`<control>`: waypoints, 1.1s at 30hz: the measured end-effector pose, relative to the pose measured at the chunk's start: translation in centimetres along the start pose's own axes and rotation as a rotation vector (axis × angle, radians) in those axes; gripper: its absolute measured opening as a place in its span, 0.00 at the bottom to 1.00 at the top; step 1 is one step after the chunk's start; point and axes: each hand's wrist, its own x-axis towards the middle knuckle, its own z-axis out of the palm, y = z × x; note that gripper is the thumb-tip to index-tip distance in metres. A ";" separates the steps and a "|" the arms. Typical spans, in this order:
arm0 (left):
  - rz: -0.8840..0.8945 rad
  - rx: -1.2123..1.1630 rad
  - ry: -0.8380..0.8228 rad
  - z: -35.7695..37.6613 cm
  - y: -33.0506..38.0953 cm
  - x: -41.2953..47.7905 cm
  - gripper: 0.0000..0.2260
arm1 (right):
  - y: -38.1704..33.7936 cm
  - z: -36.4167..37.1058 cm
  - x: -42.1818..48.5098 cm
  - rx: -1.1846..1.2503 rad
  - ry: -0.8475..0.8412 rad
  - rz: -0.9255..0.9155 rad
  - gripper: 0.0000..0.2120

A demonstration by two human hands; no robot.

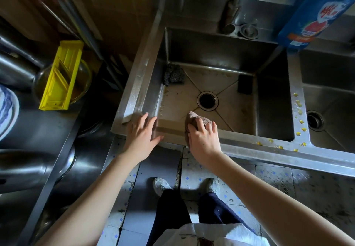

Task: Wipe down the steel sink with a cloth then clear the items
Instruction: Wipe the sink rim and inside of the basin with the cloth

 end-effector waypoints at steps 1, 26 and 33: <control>-0.003 -0.004 0.006 -0.2 -0.5 -0.2 0.32 | -0.6 0.1 0.3 -0.003 -0.004 -0.013 0.14; 0.026 -0.026 -0.004 -1.5 -3.7 -0.5 0.30 | -5.3 0.7 2.3 0.049 -0.011 -0.007 0.17; 0.054 -0.009 -0.051 -0.3 0.1 -0.1 0.31 | 1.0 0.1 -0.8 0.028 0.001 0.094 0.16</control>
